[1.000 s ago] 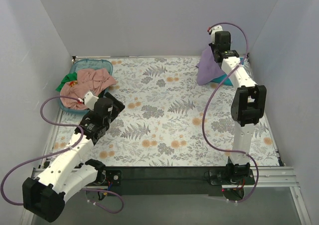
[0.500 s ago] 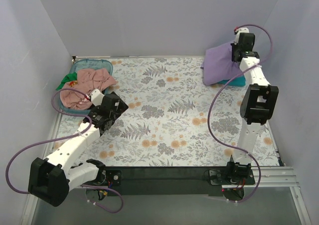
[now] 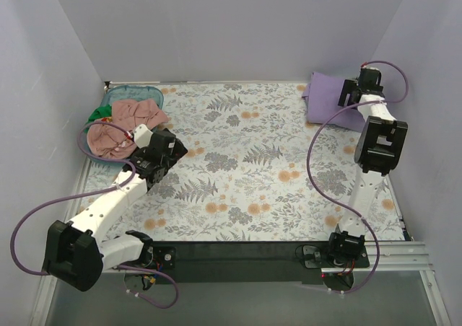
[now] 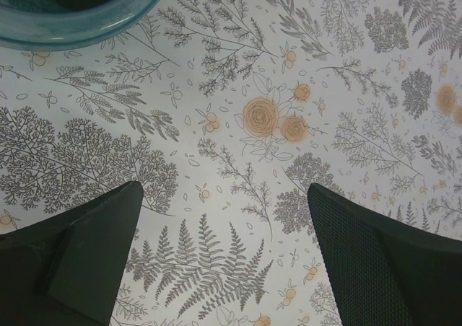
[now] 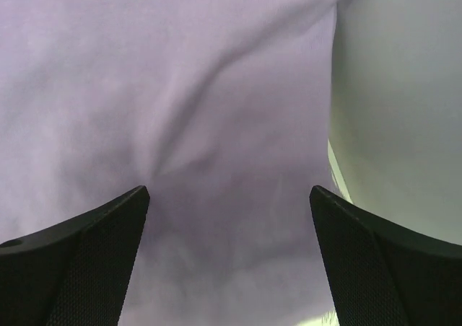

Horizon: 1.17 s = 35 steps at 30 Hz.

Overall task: Fold and stack the t-shirts
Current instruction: Neatly place the folded tshirt to the corner

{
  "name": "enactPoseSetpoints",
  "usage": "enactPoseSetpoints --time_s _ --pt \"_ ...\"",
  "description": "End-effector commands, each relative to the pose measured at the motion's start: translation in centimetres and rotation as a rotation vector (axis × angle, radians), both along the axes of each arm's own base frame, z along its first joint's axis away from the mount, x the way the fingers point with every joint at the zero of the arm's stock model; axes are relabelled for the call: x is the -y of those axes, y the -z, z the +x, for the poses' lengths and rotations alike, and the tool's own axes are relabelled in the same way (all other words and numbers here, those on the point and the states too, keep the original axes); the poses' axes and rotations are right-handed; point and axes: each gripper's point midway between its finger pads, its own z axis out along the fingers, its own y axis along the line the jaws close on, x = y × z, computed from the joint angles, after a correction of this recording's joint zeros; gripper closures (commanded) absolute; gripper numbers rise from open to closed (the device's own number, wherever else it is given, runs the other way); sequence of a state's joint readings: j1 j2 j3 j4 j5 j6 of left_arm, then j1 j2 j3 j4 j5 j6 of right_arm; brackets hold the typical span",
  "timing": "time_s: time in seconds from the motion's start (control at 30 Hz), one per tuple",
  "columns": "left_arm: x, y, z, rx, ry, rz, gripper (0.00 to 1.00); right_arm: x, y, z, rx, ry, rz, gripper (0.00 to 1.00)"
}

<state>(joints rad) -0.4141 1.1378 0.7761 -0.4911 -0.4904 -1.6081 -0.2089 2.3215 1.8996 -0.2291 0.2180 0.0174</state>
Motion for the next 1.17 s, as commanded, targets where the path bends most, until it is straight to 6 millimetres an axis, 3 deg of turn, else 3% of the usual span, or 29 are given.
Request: enactPoseSetpoints --time_s 0.0,0.03,0.1,0.13,0.17,0.2,0.23,0.27,0.3,0.33,0.37,0.4,0.43,0.47,0.5,0.53,0.63,0.73,0.8,0.93,1.07,1.13 --pt "-0.2 -2.9 0.6 0.072 -0.02 -0.012 0.02 -1.0 -10.5 0.1 0.21 0.013 -0.021 0.01" --pt "-0.2 -3.1 0.5 0.076 -0.014 -0.017 0.02 -1.4 -13.5 -0.8 0.255 0.01 -0.031 0.02" --pt "0.2 -3.5 0.3 0.087 -0.002 -0.042 0.02 -2.7 -13.4 -2.9 0.234 -0.008 -0.021 0.02" --pt "0.3 -4.0 0.1 0.104 0.006 -0.055 0.02 -3.7 -16.0 -4.1 0.281 -0.025 -0.002 0.02" --pt "0.3 -4.2 0.0 0.113 0.008 -0.067 0.02 -4.8 -13.9 -5.8 0.233 -0.045 0.029 0.02" --pt "0.6 -4.3 -0.1 0.115 0.019 -0.079 0.02 -6.2 -14.1 -6.7 0.238 -0.077 0.052 0.02" --pt "0.6 -4.7 -0.3 0.123 0.026 -0.087 0.02 -8.3 -16.4 -8.1 0.287 -0.136 0.102 0.02" --pt "0.7 -4.9 -0.5 0.124 0.032 -0.093 0.02 -9.7 -13.1 -10.5 0.214 -0.156 0.14 0.02" --pt "0.8 -5.0 -0.7 0.125 0.041 -0.102 0.02 -12.0 -13.1 -11.7 0.218 -0.193 0.151 0.02" --pt "0.8 -5.3 -1.0 0.131 0.047 -0.111 0.02 -13.1 -14.8 -13.8 0.26 -0.205 0.132 0.01" --pt "0.8 -5.3 -1.3 0.123 0.05 -0.111 0.02 -14.2 -14.6 -15.2 0.258 -0.211 0.134 0.02" --pt "0.7 -5.1 -1.6 0.119 0.045 -0.118 0.02 -17.1 -11.3 -17.9 0.188 -0.262 0.144 0.02" --pt "0.9 -5.1 -1.8 0.114 0.051 -0.13 0.02 -18.1 -12.8 -19.8 0.232 -0.279 0.156 0.02" --pt "0.8 -5.1 -2.2 0.11 0.048 -0.134 0.02 -19.0 -12.1 -21.4 0.226 -0.281 0.191 0.02" --pt "0.8 -4.8 -2.5 0.103 0.047 -0.14 0.02 -20.4 -8.5 -24.4 0.152 -0.303 0.215 0.01" --pt "1.0 -4.8 -2.7 0.098 0.057 -0.151 0.02 -20.9 -9.8 -26.1 0.21 -0.317 0.237 0.01" --pt "0.9 -4.3 -3.6 0.085 0.066 -0.161 0.02 -22.2 -6.9 -30.9 0.214 -0.369 0.333 0.02" --pt "0.8 -4.5 -4.2 0.098 0.06 -0.187 0.02 -22.9 -6.4 -33.5 0.256 -0.43 0.38 0.01" --pt "1.0 -5.1 -4.3 0.123 0.053 -0.223 0.02 -22.4 -6.9 -34.3 0.29 -0.41 0.373 0.02" --pt "1.7 -5.6 -4.1 0.161 0.08 -0.261 0.02 -20.2 -7.9 -34.8 0.329 -0.347 0.28 0.02" --pt "1.2 -5.7 -4.3 0.161 0.069 -0.241 0.02 -20.8 -8.7 -35.4 0.371 -0.389 0.297 0.02" --pt "1.0 -6.5 -4.2 0.181 0.072 -0.226 0.02 -20.0 -9.4 -35.2 0.409 -0.356 0.273 0.02"
